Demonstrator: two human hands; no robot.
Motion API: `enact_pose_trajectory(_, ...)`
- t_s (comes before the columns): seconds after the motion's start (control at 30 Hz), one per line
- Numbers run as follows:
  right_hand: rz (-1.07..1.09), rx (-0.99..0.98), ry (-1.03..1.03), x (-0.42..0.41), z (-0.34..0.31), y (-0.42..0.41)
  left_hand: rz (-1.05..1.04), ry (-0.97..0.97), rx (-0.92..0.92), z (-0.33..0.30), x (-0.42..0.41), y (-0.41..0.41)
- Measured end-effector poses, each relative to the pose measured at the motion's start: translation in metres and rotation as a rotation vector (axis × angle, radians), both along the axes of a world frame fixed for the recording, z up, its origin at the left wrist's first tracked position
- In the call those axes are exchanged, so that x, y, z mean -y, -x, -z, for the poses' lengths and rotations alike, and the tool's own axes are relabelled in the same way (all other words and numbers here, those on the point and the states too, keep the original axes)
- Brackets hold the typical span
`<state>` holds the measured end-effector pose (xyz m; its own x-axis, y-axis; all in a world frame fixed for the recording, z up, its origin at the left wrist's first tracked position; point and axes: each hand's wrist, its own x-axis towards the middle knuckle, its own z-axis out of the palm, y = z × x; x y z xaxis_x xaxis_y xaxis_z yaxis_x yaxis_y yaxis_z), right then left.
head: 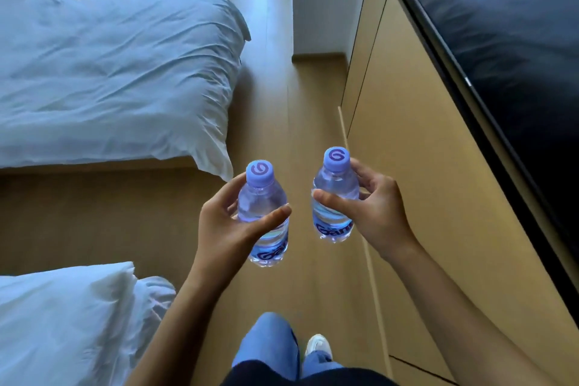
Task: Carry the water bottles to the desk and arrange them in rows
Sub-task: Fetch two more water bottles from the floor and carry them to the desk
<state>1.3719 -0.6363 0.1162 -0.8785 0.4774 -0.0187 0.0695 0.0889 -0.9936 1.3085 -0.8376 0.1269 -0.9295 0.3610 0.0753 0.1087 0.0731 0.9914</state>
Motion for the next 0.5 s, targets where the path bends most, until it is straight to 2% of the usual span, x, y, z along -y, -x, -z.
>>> enact_pose_trajectory(0.13,-0.015,0.000,0.020,-0.017,0.004,0.072,-0.029,-0.028,0.037,0.003,-0.019,0.066)
enact_pose_trajectory(0.5,0.016,0.011,0.045,-0.039,0.010,0.318,-0.044,0.052,0.044,0.008,-0.052,0.325)
